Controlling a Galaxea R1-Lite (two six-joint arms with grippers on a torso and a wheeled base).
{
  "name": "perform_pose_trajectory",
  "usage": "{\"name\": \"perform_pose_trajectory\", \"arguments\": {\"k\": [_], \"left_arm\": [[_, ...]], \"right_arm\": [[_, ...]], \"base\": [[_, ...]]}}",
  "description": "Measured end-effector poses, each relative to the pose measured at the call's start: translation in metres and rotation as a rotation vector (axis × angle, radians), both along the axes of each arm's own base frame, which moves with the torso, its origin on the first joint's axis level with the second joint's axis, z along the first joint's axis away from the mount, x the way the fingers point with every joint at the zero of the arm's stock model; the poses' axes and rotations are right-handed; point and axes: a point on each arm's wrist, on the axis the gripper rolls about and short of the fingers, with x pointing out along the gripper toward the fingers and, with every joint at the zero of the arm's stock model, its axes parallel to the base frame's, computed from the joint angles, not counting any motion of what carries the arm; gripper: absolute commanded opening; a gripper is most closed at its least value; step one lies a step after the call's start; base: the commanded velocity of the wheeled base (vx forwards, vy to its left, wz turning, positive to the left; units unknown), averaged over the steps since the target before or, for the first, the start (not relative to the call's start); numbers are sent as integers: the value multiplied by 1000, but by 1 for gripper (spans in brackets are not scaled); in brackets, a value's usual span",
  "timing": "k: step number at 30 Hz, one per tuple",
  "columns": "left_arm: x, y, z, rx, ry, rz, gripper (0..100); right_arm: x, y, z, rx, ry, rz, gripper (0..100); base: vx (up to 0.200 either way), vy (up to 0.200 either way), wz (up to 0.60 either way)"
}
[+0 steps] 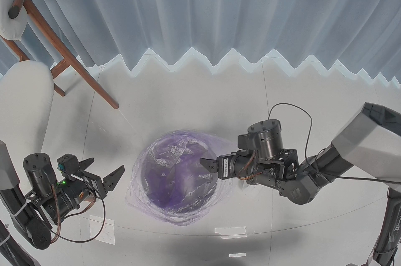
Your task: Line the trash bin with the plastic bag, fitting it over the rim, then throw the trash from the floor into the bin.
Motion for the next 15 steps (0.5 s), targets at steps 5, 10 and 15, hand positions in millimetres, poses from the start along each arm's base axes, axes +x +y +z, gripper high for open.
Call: {"name": "perform_pose_trajectory", "arguments": {"k": [5,10,15], "left_arm": [[-6,1,20,-21,-94,-18,100],[-14,2,39,-38,-188,-34,100],[-21,0,58,-51,-246,-61,100]], "right_arm": [[8,13,-13,-74,-22,-14,100],[11,17,-31,-154,12,-35,100],[14,21,-44,-192,34,-46,100]], "base": [[0,0,0],[0,0,0],[0,0,0]]}}
